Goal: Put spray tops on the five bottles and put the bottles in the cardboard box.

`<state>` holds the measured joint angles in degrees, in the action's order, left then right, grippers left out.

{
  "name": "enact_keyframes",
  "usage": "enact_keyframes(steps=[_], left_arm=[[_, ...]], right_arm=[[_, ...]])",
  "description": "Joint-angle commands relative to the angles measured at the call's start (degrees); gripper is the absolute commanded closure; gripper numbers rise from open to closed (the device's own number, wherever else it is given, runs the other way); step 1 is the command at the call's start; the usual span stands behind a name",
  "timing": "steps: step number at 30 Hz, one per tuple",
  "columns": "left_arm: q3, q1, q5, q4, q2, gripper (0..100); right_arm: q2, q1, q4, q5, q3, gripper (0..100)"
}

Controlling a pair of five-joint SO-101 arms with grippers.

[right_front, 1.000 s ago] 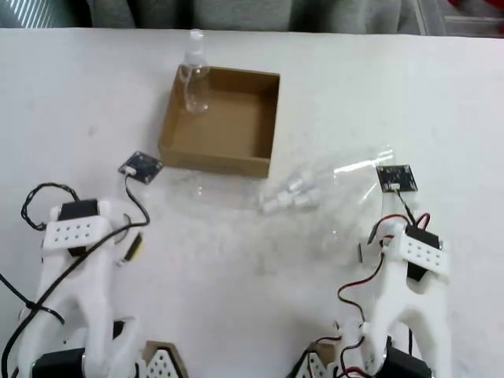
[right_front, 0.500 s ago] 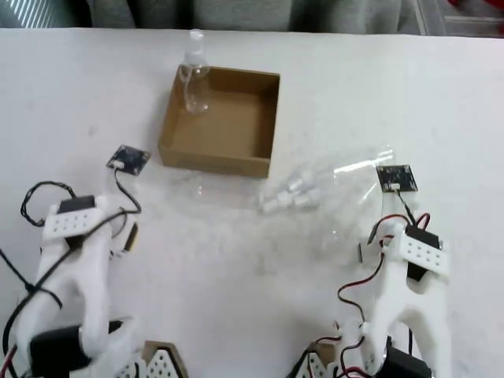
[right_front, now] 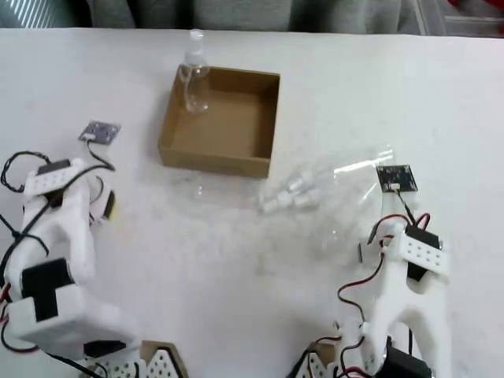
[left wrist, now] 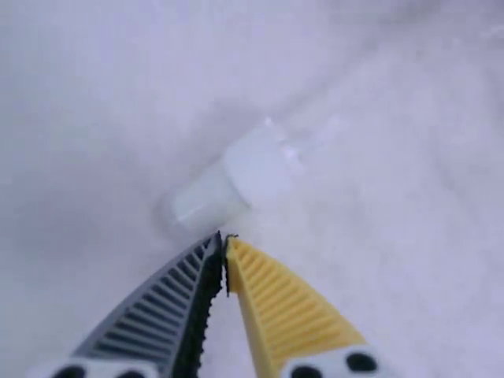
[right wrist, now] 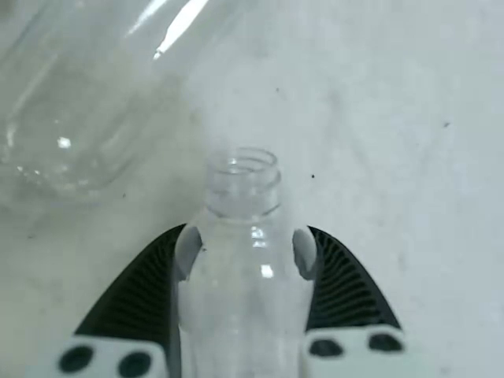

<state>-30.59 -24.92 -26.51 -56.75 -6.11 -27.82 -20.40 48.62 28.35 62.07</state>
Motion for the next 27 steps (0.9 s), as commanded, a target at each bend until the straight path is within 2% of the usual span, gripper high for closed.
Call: enact_keyframes(steps=[1, 7, 18, 21, 27], left_arm=[[9.58, -0.48, 0.7, 0.7, -4.35, 98], [21.19, -1.54, 10.55, -1.85, -14.46, 98], [31.3, -1.36, 22.86, -16.18, -14.64, 97], [33.05, -0.31, 24.09, -19.43, -14.64, 98], [37.19, 2.15, 30.95, -25.41, -14.64, 95]], right_arm=[[-1.36, 0.04, -0.75, 0.44, -0.18, 98.1], [-1.36, 0.04, -0.84, 0.44, -0.18, 98.1], [-1.36, 0.13, -0.92, 0.53, -0.18, 98.1], [-1.36, 0.13, -1.01, 0.53, -0.18, 98.1], [-1.36, 0.22, -1.01, 0.62, -0.18, 98.1]])
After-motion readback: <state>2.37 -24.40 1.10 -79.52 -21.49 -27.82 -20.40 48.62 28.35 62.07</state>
